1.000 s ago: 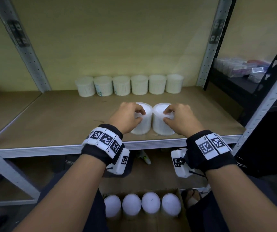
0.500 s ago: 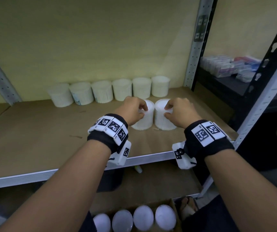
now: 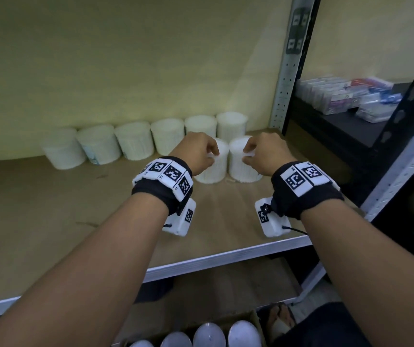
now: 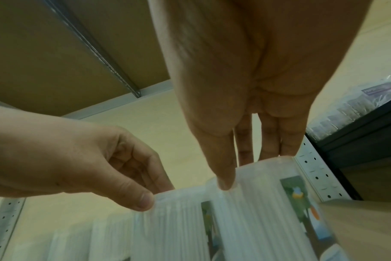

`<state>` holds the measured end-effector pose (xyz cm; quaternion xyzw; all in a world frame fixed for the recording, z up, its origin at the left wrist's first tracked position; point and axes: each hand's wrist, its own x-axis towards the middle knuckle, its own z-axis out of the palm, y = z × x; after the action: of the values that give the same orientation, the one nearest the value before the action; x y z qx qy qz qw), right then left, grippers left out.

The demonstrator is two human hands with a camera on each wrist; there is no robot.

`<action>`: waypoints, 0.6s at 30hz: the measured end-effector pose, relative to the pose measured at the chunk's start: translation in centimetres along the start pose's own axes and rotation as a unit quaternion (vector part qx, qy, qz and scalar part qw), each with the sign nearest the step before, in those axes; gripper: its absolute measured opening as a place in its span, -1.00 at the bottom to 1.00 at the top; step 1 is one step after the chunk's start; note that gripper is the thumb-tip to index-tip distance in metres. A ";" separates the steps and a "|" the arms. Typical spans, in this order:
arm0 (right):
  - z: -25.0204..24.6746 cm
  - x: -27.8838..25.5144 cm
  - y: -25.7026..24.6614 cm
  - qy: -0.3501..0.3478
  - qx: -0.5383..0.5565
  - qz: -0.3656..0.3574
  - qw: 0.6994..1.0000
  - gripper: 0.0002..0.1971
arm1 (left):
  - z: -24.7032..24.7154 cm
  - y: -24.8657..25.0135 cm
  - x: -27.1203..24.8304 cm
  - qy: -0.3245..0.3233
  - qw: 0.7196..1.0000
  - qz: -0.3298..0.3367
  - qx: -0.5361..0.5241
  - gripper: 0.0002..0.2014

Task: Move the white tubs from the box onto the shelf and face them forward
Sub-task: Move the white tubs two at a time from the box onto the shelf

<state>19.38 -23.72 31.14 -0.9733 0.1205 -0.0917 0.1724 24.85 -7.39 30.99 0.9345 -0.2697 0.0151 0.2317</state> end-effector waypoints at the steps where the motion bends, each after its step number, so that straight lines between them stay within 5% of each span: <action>1: 0.0 0.4 0.0 0.002 -0.002 -0.002 1.000 -0.71 | 0.1 0.0 0.5 0.001 1.000 0.002 0.003 -0.75; 18: 1.0 5.6 0.3 -0.005 -0.017 -0.019 1.000 -0.71 | 1.0 -1.4 4.8 0.012 1.000 0.015 0.011 -0.76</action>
<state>24.88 -25.16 30.91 -0.9787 0.1023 -0.0882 0.1548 29.63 -9.16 30.23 0.9327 -0.2807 0.0325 0.2241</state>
